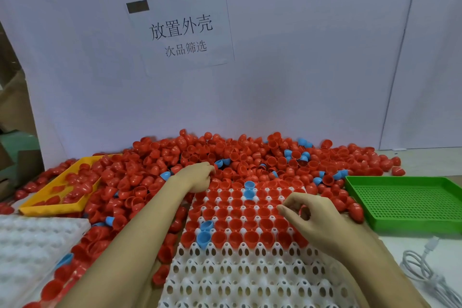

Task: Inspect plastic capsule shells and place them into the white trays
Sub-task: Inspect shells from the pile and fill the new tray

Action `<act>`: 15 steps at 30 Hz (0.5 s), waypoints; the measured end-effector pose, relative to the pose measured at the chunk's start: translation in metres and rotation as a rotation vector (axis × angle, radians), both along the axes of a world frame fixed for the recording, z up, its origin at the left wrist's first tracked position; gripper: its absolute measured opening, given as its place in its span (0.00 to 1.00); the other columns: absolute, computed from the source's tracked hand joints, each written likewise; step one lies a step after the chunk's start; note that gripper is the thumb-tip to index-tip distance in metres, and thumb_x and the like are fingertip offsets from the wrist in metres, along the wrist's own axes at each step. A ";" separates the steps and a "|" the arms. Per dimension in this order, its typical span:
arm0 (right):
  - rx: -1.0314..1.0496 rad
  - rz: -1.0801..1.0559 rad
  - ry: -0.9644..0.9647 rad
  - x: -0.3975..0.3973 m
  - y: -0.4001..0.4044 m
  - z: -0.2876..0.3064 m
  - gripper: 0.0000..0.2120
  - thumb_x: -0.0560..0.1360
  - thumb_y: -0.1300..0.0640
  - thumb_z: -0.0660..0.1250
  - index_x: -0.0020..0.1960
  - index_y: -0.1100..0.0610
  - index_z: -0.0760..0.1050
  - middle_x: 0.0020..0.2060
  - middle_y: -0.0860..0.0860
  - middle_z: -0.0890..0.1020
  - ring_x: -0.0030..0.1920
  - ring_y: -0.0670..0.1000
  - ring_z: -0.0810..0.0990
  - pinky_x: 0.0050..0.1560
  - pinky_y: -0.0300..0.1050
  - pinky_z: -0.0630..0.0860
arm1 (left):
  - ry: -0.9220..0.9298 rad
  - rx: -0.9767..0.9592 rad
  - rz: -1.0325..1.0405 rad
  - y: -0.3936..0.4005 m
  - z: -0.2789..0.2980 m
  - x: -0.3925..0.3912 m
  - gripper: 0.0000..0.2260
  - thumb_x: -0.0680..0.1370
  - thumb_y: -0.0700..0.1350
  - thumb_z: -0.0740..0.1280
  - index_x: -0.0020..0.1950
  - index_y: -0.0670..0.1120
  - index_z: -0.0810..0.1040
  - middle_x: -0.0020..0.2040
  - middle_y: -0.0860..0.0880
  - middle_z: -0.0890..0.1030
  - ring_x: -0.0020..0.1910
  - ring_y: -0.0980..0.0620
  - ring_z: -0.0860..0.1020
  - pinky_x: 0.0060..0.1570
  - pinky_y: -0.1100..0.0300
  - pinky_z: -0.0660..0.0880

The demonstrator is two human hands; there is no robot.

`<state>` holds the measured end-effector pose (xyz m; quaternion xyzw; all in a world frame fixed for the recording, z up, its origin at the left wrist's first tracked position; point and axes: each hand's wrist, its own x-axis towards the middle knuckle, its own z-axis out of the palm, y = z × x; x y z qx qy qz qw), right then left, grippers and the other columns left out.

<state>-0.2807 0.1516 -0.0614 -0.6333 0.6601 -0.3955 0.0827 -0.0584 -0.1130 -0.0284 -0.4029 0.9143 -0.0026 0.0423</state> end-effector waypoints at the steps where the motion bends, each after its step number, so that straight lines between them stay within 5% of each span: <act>1: 0.000 -0.002 0.000 0.000 0.000 0.000 0.07 0.80 0.46 0.71 0.44 0.43 0.82 0.36 0.42 0.83 0.37 0.42 0.79 0.38 0.35 0.75 | 0.031 0.000 0.001 -0.001 -0.003 0.001 0.20 0.85 0.40 0.57 0.76 0.47 0.74 0.72 0.46 0.75 0.68 0.45 0.76 0.69 0.50 0.73; 6: -0.006 0.001 -0.017 0.001 0.002 0.002 0.08 0.81 0.47 0.70 0.44 0.46 0.83 0.36 0.43 0.84 0.37 0.44 0.80 0.38 0.37 0.75 | 0.405 -0.037 0.059 0.004 -0.006 0.015 0.13 0.84 0.41 0.63 0.66 0.45 0.83 0.66 0.48 0.82 0.62 0.49 0.81 0.56 0.60 0.75; 12: -0.020 0.003 -0.049 0.004 0.003 0.005 0.09 0.81 0.46 0.69 0.44 0.45 0.83 0.37 0.42 0.84 0.37 0.45 0.80 0.38 0.40 0.77 | 0.971 -0.184 -0.005 0.063 0.002 0.029 0.11 0.77 0.45 0.78 0.59 0.49 0.85 0.53 0.57 0.85 0.52 0.61 0.82 0.56 0.66 0.79; 15: -0.032 0.032 -0.100 0.009 0.004 0.007 0.10 0.81 0.45 0.68 0.43 0.45 0.83 0.38 0.44 0.85 0.37 0.47 0.81 0.39 0.42 0.79 | 1.193 -0.061 -0.029 0.115 -0.005 0.032 0.12 0.75 0.43 0.79 0.56 0.53 0.86 0.49 0.59 0.86 0.50 0.59 0.84 0.53 0.67 0.80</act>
